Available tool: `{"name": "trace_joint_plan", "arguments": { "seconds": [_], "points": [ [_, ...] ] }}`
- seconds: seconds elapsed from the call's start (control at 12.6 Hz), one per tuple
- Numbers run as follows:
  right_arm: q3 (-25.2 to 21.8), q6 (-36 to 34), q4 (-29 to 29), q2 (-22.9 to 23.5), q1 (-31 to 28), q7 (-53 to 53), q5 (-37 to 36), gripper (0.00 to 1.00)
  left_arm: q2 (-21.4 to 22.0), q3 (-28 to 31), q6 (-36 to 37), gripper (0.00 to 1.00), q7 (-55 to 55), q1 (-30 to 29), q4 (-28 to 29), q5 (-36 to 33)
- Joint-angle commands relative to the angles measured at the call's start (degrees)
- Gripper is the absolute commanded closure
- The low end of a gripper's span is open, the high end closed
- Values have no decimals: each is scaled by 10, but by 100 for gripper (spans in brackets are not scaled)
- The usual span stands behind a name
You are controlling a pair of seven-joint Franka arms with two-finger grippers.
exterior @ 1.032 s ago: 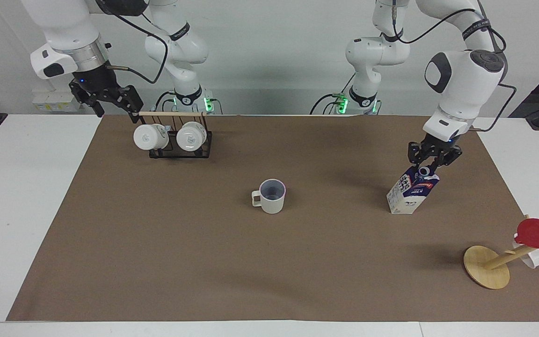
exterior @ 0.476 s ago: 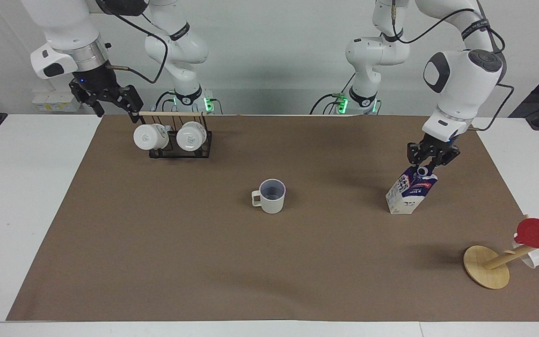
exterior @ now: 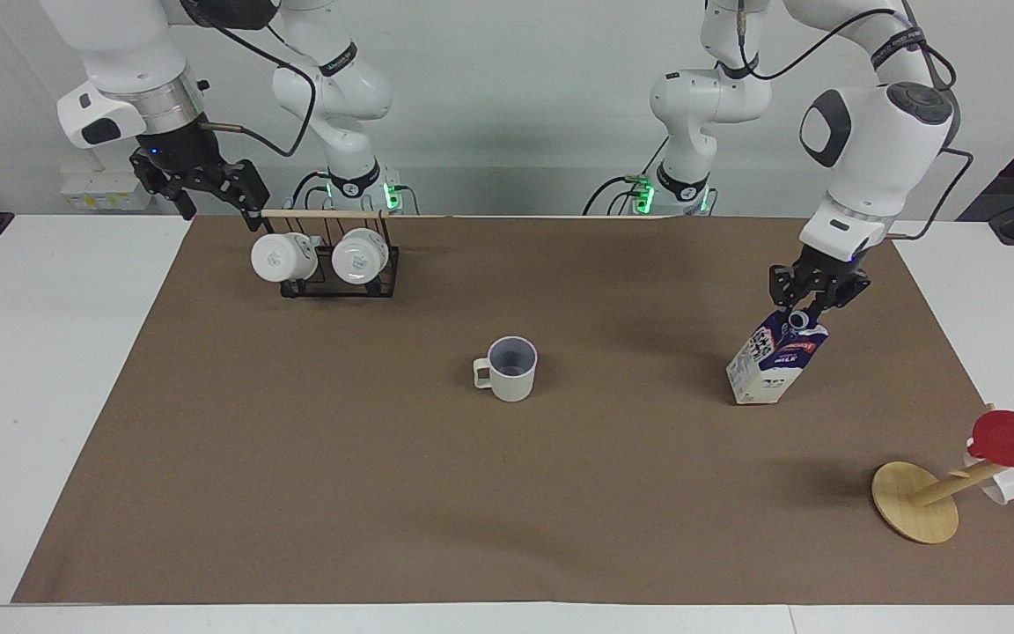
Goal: Place cup and milk on table
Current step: 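Grasp the blue milk carton with the left gripper and lift it, then carry the milk carton with the left gripper beside the white mug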
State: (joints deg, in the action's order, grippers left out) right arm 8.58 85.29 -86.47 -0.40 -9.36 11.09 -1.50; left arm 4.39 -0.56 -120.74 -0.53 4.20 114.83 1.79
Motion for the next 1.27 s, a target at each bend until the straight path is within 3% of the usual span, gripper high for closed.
{"name": "trace_joint_plan", "arguments": {
  "seconds": [0.0,0.48,1.19],
  "points": [
    [2,-11,6,1,-5,-7,3,0,-16,4,27,57,98,69,-39,1],
    [2,-11,6,1,-5,-7,3,0,-11,5,35,57,260,221,-36,-6],
    [2,-11,6,1,-5,-7,3,0,-47,5,-7,57,271,228,-26,-52]
  ]
}}
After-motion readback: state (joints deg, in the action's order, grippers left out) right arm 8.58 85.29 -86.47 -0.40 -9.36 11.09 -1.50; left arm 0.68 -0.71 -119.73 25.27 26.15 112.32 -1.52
